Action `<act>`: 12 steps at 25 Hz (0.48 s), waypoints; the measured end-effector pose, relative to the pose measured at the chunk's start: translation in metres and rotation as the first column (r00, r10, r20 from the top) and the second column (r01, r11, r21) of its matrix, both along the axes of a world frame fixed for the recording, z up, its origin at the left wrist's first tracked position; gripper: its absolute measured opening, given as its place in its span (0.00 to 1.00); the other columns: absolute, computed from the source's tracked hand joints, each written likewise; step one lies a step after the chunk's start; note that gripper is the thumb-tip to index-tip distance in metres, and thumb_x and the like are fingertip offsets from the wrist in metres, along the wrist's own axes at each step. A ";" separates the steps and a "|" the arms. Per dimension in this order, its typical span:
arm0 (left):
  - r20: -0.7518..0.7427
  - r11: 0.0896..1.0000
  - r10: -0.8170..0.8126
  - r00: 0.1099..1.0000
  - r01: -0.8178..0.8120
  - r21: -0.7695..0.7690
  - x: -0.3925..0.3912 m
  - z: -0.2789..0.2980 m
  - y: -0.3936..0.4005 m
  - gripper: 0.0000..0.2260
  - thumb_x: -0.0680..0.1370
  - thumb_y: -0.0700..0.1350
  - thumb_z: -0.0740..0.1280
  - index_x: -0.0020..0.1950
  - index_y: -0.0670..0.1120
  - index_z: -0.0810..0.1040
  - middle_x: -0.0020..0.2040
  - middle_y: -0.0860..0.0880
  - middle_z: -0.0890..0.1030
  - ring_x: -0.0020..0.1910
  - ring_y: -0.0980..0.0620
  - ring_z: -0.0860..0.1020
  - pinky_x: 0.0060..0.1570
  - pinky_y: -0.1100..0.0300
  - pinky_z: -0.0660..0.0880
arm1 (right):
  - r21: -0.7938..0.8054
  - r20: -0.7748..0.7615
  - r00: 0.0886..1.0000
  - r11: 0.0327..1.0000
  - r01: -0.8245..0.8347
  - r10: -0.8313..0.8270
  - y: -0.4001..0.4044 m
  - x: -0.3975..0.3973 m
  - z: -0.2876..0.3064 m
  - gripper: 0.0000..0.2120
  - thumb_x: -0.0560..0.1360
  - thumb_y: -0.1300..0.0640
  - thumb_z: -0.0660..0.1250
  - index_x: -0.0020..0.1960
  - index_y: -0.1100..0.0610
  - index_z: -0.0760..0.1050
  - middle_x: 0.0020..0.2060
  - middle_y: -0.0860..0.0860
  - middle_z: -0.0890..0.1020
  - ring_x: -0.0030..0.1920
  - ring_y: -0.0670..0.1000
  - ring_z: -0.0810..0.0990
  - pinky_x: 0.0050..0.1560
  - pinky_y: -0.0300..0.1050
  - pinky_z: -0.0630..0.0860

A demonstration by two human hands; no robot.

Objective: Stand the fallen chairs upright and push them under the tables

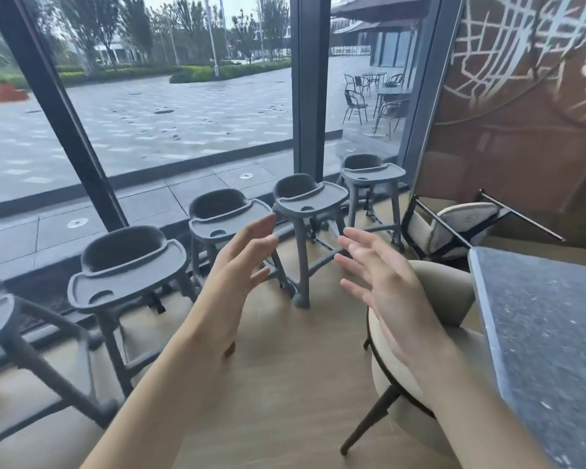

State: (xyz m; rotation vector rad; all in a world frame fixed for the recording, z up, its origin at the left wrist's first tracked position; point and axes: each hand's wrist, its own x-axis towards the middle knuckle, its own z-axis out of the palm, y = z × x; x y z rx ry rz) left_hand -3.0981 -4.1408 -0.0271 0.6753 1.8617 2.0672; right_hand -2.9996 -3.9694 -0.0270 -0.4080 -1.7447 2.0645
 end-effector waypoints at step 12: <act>0.017 0.987 -0.158 0.987 0.158 -0.013 -0.216 -0.013 0.137 0.24 0.67 0.62 0.68 0.63 0.65 0.81 0.64 0.63 0.81 0.68 0.59 0.76 0.71 0.49 0.69 | 0.006 -0.006 0.987 0.987 0.158 -0.158 0.109 -0.197 -0.013 0.14 0.80 0.54 0.63 0.65 0.46 0.77 0.61 0.42 0.82 0.63 0.43 0.79 0.66 0.51 0.74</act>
